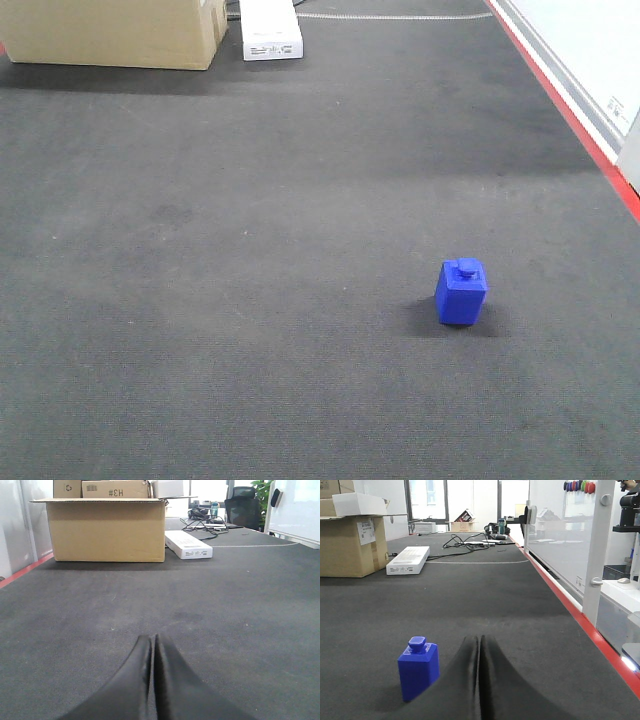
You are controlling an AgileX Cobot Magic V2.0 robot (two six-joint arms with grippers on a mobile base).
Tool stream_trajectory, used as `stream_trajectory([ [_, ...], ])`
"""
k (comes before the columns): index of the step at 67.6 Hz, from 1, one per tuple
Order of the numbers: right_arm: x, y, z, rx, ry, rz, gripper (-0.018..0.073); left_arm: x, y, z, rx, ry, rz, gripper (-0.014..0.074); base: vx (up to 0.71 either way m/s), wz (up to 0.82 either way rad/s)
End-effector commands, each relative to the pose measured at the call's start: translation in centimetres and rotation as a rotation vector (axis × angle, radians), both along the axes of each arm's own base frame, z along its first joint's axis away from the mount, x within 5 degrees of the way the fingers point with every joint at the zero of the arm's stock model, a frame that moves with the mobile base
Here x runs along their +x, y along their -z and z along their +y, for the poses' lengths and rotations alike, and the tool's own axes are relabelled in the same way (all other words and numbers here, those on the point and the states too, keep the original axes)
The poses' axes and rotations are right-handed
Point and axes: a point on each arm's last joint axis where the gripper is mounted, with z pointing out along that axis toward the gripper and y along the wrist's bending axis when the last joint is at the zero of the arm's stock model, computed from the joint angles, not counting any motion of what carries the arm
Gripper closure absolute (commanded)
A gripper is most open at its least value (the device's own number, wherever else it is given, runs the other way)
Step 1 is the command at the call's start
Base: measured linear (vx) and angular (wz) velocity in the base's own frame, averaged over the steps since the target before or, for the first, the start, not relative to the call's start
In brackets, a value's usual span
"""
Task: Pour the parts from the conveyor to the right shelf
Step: 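Move the right gripper out toward the blue block on the conveyor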
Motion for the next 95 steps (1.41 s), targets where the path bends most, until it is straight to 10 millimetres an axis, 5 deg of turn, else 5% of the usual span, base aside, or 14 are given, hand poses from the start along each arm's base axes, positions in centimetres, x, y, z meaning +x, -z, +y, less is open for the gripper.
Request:
stream_trajectory([
  [1,-0.1,-0.5,0.0,-0.015,0.003,-0.084,0.0568,-0.2,-1.3,0.0,-0.013,0.006,-0.097,0.0603,0.0,0.0],
  [19,-0.2,-1.1,0.0,-0.011,0.004,-0.117,0.0568,-0.2,-1.3,0.0,-0.013,0.006,-0.097,0.0603,0.0,0.0],
  [31,-0.2,-3.9,0.0,-0.009,0.003,-0.136,0.0568,-0.2,-1.3,0.0,-0.013,0.006,-0.097,0.0603,0.0,0.0],
  [52,4.3,-8.6,0.1,-0.009,-0.007,0.284,0.0568,-0.2,-1.3,0.0,-0.013,0.006,-0.097,0.0603,0.0,0.0],
  [68,7.6,-7.9,0.2,0.004,-0.013,0.519,0.0568,-0.2,-1.3,0.0,-0.013,0.006,-0.097,0.0603,0.0,0.0],
  [95,9.2,-7.6,0.3,0.045,-0.016,0.709,0.0512,-0.2,-1.3,0.0,-0.013,0.006,-0.097,0.0603,0.0,0.0],
])
